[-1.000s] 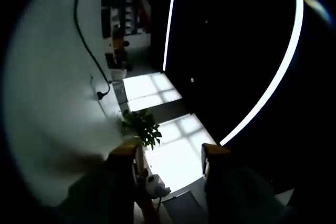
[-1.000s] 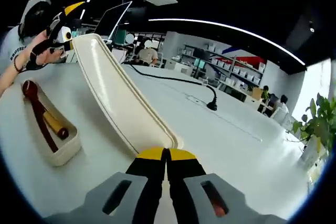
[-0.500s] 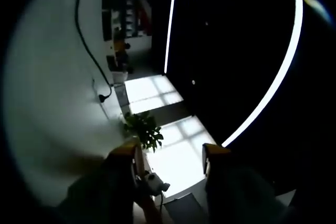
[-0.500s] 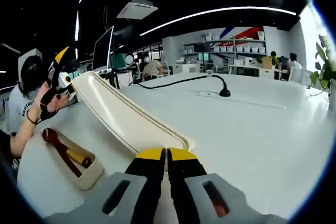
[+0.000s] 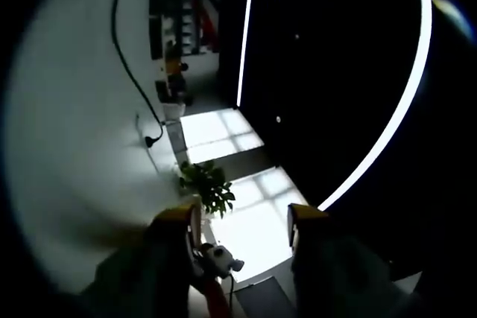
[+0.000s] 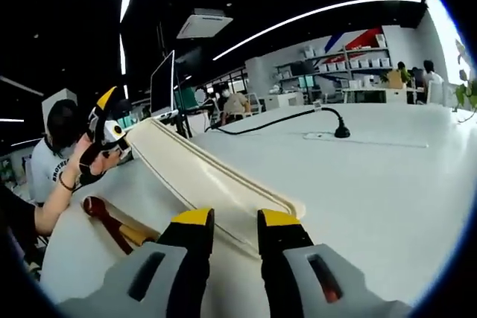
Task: Arrange the utensils inside the cutlery case until each visible utensil rests in its matching compartment.
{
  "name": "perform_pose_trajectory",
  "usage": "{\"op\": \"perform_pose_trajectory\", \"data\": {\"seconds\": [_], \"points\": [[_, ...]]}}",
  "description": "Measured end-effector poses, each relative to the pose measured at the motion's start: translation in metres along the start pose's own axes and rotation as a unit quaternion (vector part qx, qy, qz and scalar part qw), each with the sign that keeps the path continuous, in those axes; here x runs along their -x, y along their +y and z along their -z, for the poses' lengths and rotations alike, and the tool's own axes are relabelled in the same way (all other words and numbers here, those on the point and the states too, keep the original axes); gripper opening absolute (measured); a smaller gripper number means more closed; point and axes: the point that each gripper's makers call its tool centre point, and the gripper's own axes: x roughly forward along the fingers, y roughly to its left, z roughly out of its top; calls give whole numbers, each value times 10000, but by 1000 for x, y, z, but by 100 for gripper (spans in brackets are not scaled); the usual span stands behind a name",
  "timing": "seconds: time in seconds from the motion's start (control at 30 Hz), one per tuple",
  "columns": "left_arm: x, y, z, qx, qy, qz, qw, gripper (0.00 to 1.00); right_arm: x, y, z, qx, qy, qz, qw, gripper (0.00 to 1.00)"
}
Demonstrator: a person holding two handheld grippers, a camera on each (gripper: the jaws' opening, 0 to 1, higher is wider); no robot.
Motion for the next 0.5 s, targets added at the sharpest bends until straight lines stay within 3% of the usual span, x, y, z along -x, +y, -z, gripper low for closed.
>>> {"op": "perform_pose_trajectory", "data": {"seconds": [0.1, 0.17, 0.2, 0.23, 0.27, 0.37, 0.5], "points": [[0, 1, -1, -16, 0, -20, 10000, 51, 1, 4, 0, -20, 4, -128, 9999, 30], [0, 2, 0, -59, 6, -60, 10000, 51, 1, 6, 2, -13, 50, -182, 9998, 39], [0, 1, 2, -17, 60, -29, 10000, 51, 0, 10, 12, -25, 367, -291, 9989, 45], [-3, 3, 4, 74, 68, -43, 9999, 50, -3, 8, 0, 442, -1, -299, 9986, 50], [-7, 3, 6, 49, 136, 27, 9999, 51, -3, 3, 10, 243, 340, -73, 9991, 48], [-13, 4, 17, 46, 304, 25, 9995, 52, -5, 12, 16, 267, 485, -175, 9983, 23], [-12, 5, 18, 13, 339, -14, 9994, 52, -8, 14, 20, 365, 537, -149, 9978, 22]]}}
